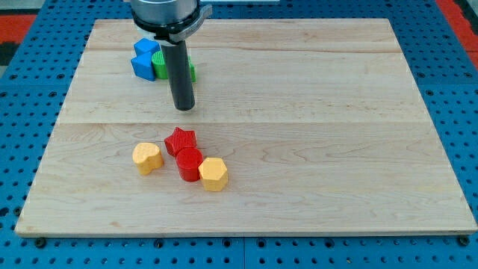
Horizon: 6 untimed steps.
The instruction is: Move your arm below the green circle
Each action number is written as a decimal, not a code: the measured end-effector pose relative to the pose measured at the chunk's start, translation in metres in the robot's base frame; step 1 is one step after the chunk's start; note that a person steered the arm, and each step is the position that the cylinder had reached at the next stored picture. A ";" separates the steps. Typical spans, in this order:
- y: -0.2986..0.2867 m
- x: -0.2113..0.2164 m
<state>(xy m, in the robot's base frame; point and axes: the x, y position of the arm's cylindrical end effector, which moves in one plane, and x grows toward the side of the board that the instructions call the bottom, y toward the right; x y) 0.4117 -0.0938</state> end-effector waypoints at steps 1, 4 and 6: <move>-0.001 0.000; -0.028 0.000; -0.042 0.000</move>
